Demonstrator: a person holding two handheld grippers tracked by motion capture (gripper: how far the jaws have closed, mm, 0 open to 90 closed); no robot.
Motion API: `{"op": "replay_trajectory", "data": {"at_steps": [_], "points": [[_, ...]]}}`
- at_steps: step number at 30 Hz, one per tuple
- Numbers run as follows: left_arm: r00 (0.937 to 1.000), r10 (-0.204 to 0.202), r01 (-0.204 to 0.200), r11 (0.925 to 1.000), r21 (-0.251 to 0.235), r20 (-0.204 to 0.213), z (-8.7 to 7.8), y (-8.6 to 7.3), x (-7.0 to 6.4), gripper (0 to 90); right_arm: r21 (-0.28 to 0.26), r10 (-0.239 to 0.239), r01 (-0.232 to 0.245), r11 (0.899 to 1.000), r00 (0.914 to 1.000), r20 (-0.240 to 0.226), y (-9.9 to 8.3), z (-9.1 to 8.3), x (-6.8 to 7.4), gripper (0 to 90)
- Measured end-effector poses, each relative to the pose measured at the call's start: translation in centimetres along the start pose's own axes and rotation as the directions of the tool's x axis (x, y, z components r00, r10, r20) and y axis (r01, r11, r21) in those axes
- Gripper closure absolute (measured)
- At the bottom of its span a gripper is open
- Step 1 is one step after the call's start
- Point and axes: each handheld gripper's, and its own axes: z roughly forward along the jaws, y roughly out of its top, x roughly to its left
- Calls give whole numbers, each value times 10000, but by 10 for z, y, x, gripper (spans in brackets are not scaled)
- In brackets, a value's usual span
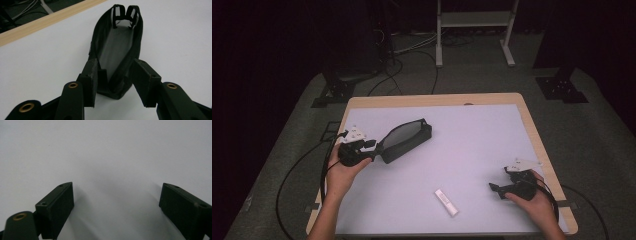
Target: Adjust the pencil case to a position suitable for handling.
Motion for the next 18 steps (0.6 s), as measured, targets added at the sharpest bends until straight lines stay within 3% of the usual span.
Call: {"op": "replay_trajectory", "data": {"at_steps": [18], "points": [[9998,150,-151,9998,-88,-134,32,22,13,597,-3,6,-6,10000,10000,-1,0,0,0,116]]}}
